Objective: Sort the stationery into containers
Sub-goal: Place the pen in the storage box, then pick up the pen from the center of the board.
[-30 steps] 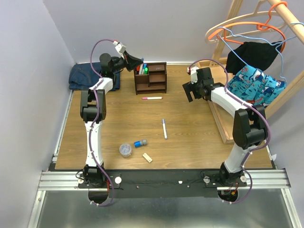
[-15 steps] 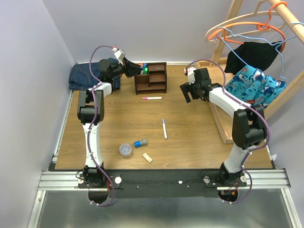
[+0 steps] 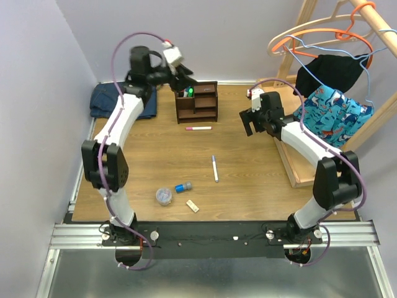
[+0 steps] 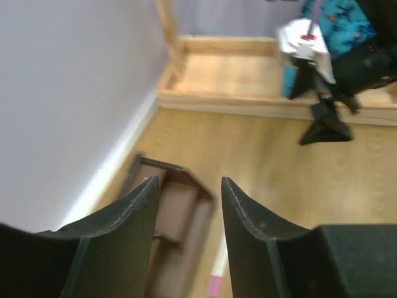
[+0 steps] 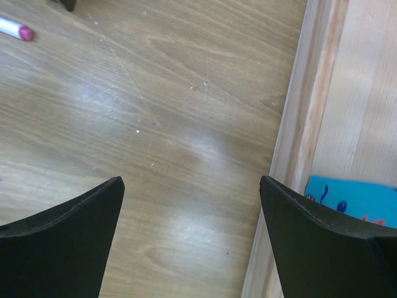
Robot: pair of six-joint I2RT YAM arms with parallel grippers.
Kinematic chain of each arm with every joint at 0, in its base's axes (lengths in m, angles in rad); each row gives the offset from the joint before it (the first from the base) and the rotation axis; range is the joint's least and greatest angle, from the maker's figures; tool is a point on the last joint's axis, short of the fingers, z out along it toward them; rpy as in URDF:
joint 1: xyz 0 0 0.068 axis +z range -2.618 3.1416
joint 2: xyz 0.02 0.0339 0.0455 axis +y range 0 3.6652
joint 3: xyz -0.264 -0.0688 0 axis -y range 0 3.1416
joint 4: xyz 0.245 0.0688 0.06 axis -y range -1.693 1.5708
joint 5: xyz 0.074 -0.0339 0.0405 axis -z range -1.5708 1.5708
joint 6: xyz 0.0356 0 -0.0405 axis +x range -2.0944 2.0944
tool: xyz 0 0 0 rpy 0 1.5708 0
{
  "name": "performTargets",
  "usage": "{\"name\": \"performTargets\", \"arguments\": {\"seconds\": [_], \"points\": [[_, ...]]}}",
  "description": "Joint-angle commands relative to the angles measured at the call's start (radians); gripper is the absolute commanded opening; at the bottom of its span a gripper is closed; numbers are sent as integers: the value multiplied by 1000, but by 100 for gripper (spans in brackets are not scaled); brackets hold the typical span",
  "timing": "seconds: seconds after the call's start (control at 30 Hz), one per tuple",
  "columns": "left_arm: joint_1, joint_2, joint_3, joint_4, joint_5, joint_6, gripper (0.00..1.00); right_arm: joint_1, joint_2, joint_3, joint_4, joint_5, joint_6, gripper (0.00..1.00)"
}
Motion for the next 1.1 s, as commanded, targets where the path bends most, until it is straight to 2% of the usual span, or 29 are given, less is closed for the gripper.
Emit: {"name": "performTargets", "arguments": {"seconds": [0.0,0.07,0.1,0.23,0.27,0.33,0.47,0.6,0.7,0.83,1.07], "points": [[-214,-110,-101,-610,-337,128,52,4,-89,-51,-5,-14,136,97],[-252,-126,-148,-618,-383,14,51,4,-103,-37,-52,-100,208,91],[-252,-139,-165,-612,-392,-112,51,10,-102,-28,-81,-138,251,90],[-199,-228,-347,-497,-531,-275,52,79,-54,29,-127,-221,371,87],[-162,-253,-383,-424,-565,-303,53,99,-37,61,-138,-225,389,86],[-119,-320,-458,-378,-618,-349,54,148,12,84,-180,-222,443,86],[-30,-403,-541,-360,-739,-322,56,164,75,69,-238,-229,532,83],[74,-507,-621,-361,-782,-283,57,216,134,75,-256,-251,551,82],[113,-573,-690,-359,-825,-254,58,265,193,100,-256,-255,557,82],[122,-642,-779,-368,-865,-206,58,306,265,129,-260,-249,564,82],[121,-718,-869,-336,-871,-213,59,348,342,167,-270,-202,569,78]]}}
